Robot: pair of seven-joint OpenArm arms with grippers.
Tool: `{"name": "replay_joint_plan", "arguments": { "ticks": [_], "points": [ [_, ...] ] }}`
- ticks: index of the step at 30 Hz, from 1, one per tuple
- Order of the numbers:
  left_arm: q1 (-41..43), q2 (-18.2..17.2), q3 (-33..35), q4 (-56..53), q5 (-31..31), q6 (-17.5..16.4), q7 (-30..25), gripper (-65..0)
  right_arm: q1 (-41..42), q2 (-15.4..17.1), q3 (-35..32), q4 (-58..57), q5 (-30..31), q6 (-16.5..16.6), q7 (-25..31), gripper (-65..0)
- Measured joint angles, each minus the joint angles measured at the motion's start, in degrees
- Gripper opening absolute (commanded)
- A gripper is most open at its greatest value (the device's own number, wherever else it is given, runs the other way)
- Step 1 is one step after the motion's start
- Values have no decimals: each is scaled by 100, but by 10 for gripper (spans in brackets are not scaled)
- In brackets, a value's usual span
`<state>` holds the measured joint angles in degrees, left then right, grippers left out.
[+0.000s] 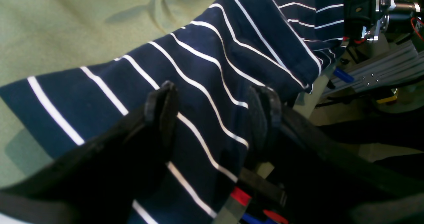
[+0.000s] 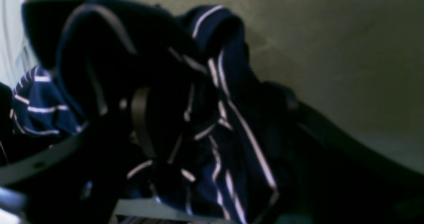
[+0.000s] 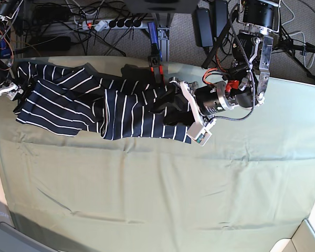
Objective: Fold the T-shirt properly
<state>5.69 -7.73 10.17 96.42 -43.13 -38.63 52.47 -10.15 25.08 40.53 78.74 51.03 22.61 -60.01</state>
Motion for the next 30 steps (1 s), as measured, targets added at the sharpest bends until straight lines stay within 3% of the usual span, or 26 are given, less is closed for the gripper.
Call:
{"name": "replay_joint_plan", "arguments": {
  "ticks": [8, 15, 17, 22, 30],
  "points": [
    [0, 0, 0, 0, 0, 0, 0, -280, 17, 61, -612, 17, 0, 11, 122, -226],
    [0, -2, 0, 0, 0, 2, 0, -280, 17, 63, -678, 28, 0, 11, 127, -239],
    [0, 0, 0, 0, 0, 2, 0, -280, 17, 63, -680, 28, 2, 13, 118, -330],
    [0, 0, 0, 0, 0, 0, 0, -281, 15, 26, -715, 26, 52, 26, 66, -650],
    [0, 0, -2, 0, 0, 2, 22, -281, 15, 48, -662, 28, 17, 28, 79, -650]
  ]
}}
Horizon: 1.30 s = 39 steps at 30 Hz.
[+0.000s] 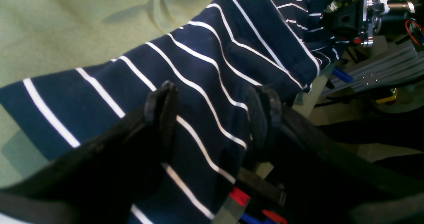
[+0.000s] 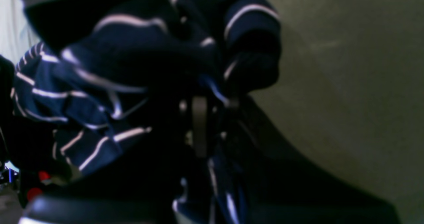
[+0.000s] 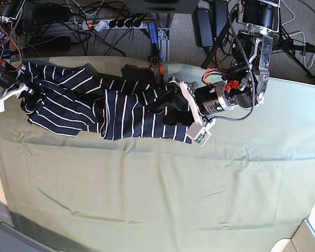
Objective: Fold the T-shirt properly
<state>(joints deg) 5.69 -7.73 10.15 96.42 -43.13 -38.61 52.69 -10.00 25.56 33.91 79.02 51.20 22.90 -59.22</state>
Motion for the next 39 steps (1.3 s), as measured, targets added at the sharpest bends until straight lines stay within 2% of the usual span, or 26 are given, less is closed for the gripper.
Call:
{"name": "replay_joint_plan", "arguments": {
  "ticks": [6, 13, 17, 24, 27, 34, 39],
  "points": [
    [-15, 11, -256, 297, -9, 0, 28, -281, -17, 153, 387, -2, -52, 0, -190, -650],
    [13, 0, -337, 332, 22, -7, 282, -281, -33, 957, 660, -13, -24, 4, -304, -650],
    [17, -4, -339, 332, 79, -7, 280, -281, -31, 1276, 658, -13, 212, 7, -341, -650],
    [33, -2, -326, 249, 46, -4, 275, -281, -33, 1342, 658, 164, 957, 177, -885, -650],
    [37, -2, -326, -48, 282, -4, 278, -281, -33, 1220, 662, 540, 1080, 197, -881, -650],
    [63, 7, -326, -669, 315, -4, 153, -281, -46, 352, 662, 2057, 1086, 232, -940, -650],
    [46, 26, -326, -890, 260, -4, -35, -281, -50, -151, 662, 2704, 1051, 240, -949, -650]
  ]
}}
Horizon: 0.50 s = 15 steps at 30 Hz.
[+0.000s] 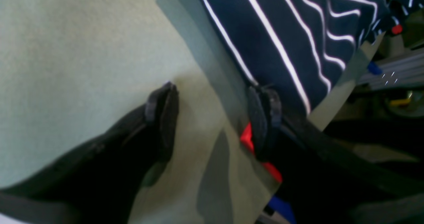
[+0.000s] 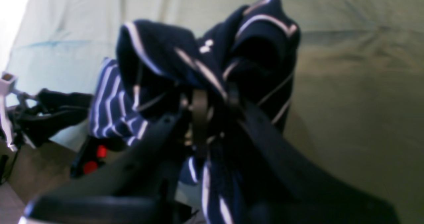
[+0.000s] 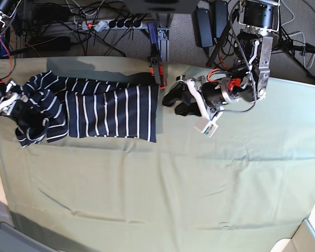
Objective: Fold the T-shirt properly
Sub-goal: 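Fold the strip's other end over with the right gripper onto the stack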
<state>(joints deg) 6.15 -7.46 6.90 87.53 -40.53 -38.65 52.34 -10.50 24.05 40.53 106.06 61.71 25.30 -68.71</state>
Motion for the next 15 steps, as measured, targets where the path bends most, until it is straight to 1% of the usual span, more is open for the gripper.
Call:
{"name": "replay_joint_plan", "arguments": {
  "ticks": [3, 6, 10, 14, 15],
  "points": [
    [2, 2, 0, -98, -52, 2, -59, -281, 4, -203, -125, 378, 11, 0, -2, -650],
    [0, 2, 0, -140, -87, 0, -81, -281, 2, -435, -535, 717, -162, 2, 55, -650],
    [2, 4, 0, -144, -87, 0, -96, -281, 2, -699, -1377, 1049, -522, 2, 297, -650],
    [0, 17, 0, -146, -87, 0, -101, -281, 2, -881, -2291, 1104, -1032, 2, 608, -650],
    [0, 17, 0, -146, -85, 0, -101, -281, 2, -883, -2507, 1104, -1189, 2, 715, -650]
  ]
}}
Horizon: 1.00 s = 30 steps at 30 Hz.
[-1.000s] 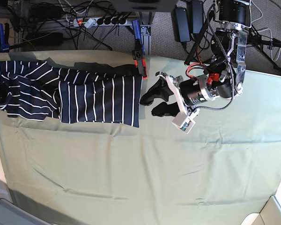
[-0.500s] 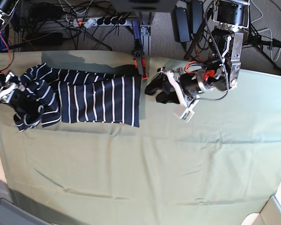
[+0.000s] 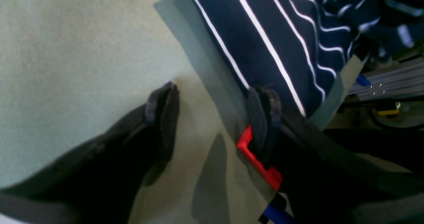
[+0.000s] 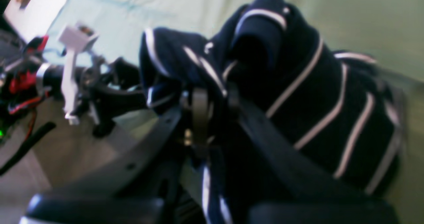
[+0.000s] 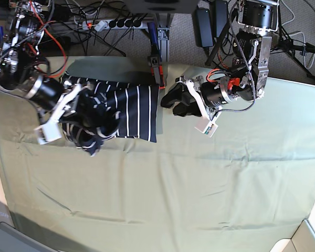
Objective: Fold the T-shirt properly
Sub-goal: 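Fold the strip's other end over with the right gripper onto the stack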
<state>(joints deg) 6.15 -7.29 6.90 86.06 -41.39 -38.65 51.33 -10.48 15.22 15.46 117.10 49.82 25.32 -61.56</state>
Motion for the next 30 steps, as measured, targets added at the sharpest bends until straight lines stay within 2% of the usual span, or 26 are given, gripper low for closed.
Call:
{"name": "replay_joint_plan", "arguments": {
  "ticks": [7, 8, 10, 11, 12, 13, 16, 18, 23, 26, 27, 28, 30],
  "points": [
    [0, 0, 0, 0, -2, 0, 0, -281, 0, 17, -1290, -20, -1263, 2, 461, -650],
    [0, -2, 0, 0, -9, 0, 2, -281, 0, 17, -1434, -33, -1416, 0, 540, -563],
    [0, -2, 0, 0, -20, 0, 2, -281, 2, 17, -1665, -59, -1707, 2, 713, -346],
    [0, 0, 0, 0, -20, 0, 2, -281, 0, 17, -1757, -87, -1762, 0, 841, -272],
    [0, 0, 0, 0, -20, 0, 2, -281, 0, 17, -1814, -109, -1847, 0, 968, -235],
    [0, 0, 0, 0, -20, 0, 4, -281, 0, 17, -1847, -114, -1860, 0, 1060, -230],
    [0, -2, 0, 0, -20, 0, 4, -281, 7, 20, -1847, -111, -1670, 0, 1421, -230],
    [0, -2, 0, 0, -22, 0, 2, -281, 83, 9, -1847, -109, -1528, 0, 1373, -231],
    [4, -17, -114, 13, -116, -2, 52, -286, 424, -31, -1762, -85, -1674, 4, 1355, -232],
    [22, -24, -463, 199, 4, -17, 146, -421, 680, -31, -1517, -85, -2098, 15, 1322, -238],
    [39, -35, -627, 343, 4, -20, 164, -474, 789, -31, -1408, -85, -2243, 17, 1316, -278],
    [50, -37, -772, 518, 2, -15, 164, -511, 903, -31, -1285, -87, -2376, 17, 1335, -353],
    [35, -50, -940, 883, -101, -13, 208, -548, 1097, -28, -1040, -138, -2577, 20, 1377, -557]
  ]
}}
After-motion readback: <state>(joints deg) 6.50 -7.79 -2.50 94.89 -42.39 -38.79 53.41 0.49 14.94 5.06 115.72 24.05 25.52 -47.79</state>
